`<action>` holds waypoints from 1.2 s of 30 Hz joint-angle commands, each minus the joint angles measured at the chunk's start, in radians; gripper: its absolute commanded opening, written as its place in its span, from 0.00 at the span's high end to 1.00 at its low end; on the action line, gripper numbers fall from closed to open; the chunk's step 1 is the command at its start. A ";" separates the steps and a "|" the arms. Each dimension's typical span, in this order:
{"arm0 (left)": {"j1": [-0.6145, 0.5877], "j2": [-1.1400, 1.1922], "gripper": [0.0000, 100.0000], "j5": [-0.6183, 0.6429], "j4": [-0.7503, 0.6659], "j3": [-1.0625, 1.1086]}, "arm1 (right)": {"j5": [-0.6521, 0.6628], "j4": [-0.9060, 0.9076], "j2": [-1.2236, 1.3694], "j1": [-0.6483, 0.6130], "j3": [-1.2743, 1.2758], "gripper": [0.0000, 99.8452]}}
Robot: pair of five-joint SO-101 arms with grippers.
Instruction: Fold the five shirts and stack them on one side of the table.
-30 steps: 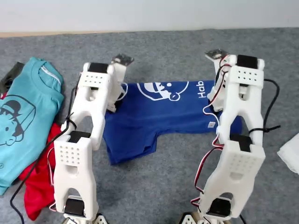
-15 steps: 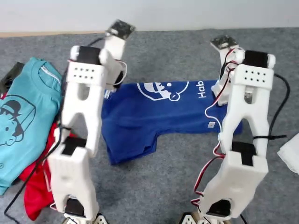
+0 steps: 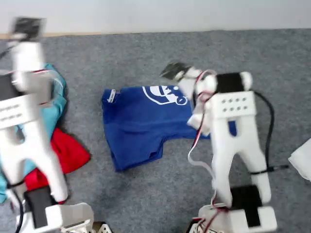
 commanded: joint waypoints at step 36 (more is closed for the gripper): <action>-0.344 -0.061 1.00 0.005 0.008 0.153 | 0.236 -0.723 0.180 -0.530 0.554 0.78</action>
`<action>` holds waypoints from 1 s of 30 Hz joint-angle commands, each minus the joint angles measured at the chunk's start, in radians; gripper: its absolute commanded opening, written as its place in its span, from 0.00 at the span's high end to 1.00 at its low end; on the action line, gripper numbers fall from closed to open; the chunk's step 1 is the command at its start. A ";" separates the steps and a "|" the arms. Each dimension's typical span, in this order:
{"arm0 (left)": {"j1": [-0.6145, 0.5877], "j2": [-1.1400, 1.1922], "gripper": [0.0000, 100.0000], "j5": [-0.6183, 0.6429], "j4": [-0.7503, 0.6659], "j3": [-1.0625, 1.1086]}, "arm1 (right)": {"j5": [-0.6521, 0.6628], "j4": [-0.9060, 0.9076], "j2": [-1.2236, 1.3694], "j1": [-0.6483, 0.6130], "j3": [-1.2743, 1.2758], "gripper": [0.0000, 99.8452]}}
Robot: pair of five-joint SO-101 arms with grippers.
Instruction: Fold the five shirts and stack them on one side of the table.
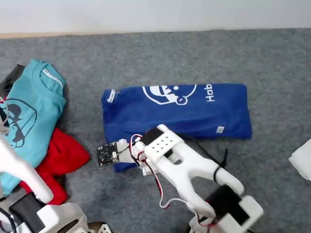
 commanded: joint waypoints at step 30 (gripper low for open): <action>-0.005 -0.046 1.00 0.005 -0.023 0.005 | -0.037 -0.010 0.228 0.114 -0.428 0.99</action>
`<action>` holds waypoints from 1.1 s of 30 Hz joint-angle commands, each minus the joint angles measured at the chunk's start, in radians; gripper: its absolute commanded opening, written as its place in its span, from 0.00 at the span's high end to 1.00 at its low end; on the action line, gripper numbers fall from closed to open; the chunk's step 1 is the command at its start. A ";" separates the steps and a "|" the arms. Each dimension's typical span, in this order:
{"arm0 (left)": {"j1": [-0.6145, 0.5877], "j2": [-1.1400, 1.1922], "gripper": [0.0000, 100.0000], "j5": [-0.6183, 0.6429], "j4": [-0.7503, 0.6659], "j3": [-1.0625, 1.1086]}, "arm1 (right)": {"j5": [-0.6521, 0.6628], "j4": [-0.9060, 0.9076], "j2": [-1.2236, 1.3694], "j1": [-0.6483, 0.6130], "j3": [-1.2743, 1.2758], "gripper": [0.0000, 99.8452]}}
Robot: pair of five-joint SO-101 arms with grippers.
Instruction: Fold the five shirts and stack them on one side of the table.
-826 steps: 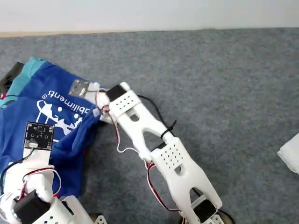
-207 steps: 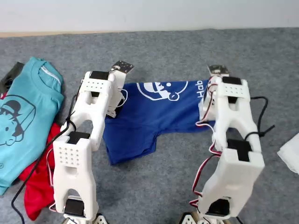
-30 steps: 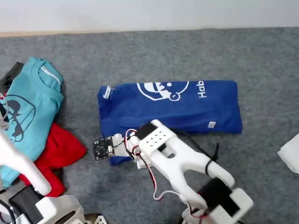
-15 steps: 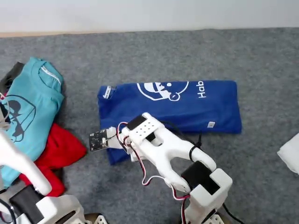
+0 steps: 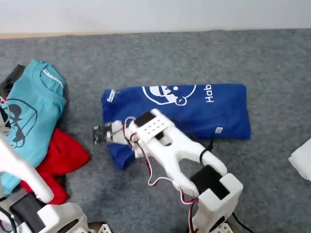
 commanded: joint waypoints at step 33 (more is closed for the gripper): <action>-0.003 -0.044 1.00 0.005 -0.035 0.013 | -0.164 0.348 -0.016 -0.067 -0.336 0.99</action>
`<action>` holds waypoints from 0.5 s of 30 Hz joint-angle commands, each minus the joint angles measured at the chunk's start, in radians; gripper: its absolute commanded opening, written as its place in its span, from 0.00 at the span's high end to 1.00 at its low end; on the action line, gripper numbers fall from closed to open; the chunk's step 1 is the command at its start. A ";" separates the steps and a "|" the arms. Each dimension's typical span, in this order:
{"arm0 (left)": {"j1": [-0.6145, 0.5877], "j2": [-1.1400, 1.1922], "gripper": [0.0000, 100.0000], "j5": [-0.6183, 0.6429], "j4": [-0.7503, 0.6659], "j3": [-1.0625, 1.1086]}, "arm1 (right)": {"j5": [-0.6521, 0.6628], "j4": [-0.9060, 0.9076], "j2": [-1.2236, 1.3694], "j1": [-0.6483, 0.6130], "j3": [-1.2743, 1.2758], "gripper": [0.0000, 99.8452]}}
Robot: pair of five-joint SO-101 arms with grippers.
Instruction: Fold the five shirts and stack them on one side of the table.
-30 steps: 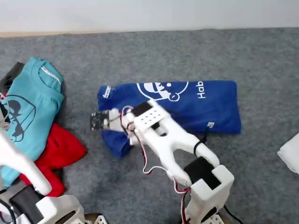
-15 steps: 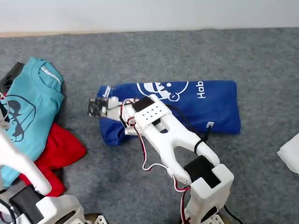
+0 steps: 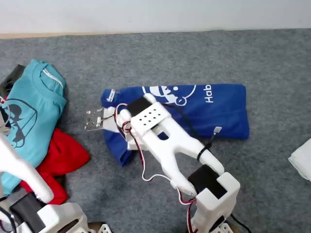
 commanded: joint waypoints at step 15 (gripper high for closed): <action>-0.005 -0.043 1.00 0.000 -0.017 0.005 | -0.038 -0.199 0.140 0.087 -0.216 0.99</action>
